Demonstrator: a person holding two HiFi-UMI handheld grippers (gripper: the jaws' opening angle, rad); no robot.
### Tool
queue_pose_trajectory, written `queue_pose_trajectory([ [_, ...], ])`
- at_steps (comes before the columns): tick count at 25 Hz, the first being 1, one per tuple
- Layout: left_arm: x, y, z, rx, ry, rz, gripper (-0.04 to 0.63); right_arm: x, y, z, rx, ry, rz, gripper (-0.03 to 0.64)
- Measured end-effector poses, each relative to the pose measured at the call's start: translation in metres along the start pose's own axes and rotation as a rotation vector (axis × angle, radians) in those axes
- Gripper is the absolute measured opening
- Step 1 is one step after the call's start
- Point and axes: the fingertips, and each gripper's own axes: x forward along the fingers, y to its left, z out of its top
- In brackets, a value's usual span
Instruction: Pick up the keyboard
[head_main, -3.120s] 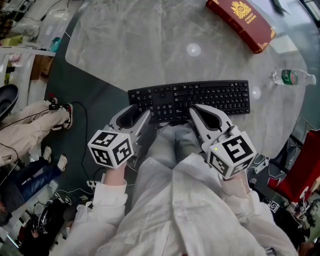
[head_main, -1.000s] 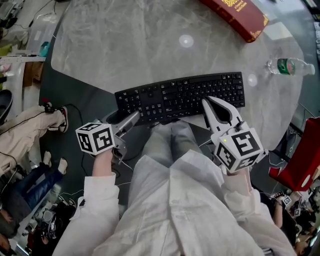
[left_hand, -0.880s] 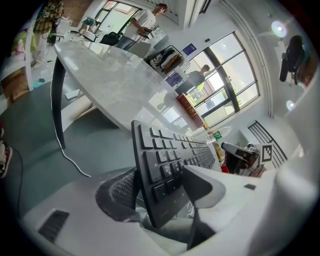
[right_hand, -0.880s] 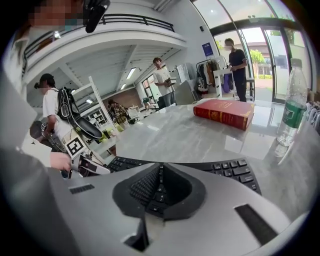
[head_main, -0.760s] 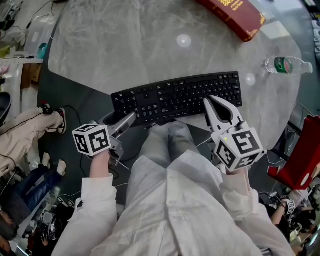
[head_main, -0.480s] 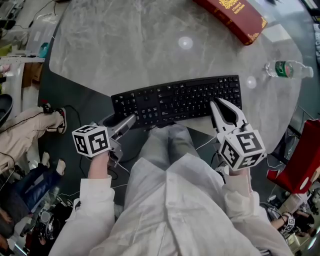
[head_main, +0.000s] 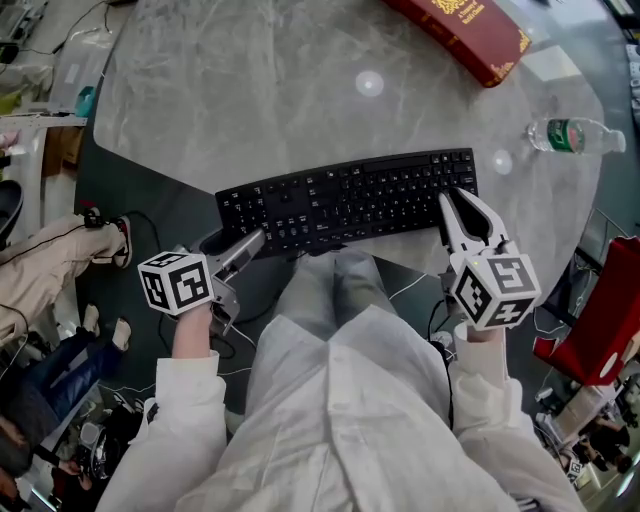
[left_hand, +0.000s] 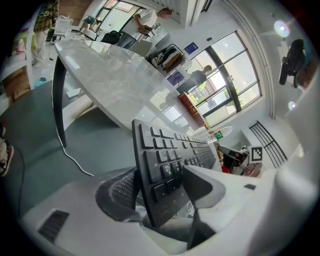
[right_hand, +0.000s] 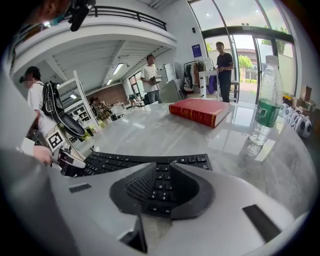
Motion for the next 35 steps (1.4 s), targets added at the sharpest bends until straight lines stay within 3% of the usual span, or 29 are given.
queue_pose_trajectory([
  [2,0.0,0.0,0.0,-0.003,0.001,-0.001,0.268,0.0,-0.002,-0.003,-0.006,0.011,0.002,0.128],
  [6,0.0,0.0,0.001,0.008,0.005,0.004,0.27,0.001,-0.014,-0.012,-0.002,0.033,-0.02,0.157],
  [9,0.0,0.0,0.0,0.011,0.005,0.004,0.268,0.002,-0.026,-0.017,0.006,0.052,-0.039,0.235],
  [11,0.0,0.0,0.0,0.013,0.003,0.003,0.27,0.004,-0.032,-0.021,0.004,0.071,-0.041,0.253],
  [22,-0.001,0.001,0.001,0.013,-0.011,0.009,0.27,0.011,-0.055,-0.033,-0.001,0.141,-0.057,0.321],
  [35,0.0,0.0,0.001,0.016,0.0,0.014,0.27,0.015,-0.057,-0.047,0.06,0.19,0.014,0.328],
])
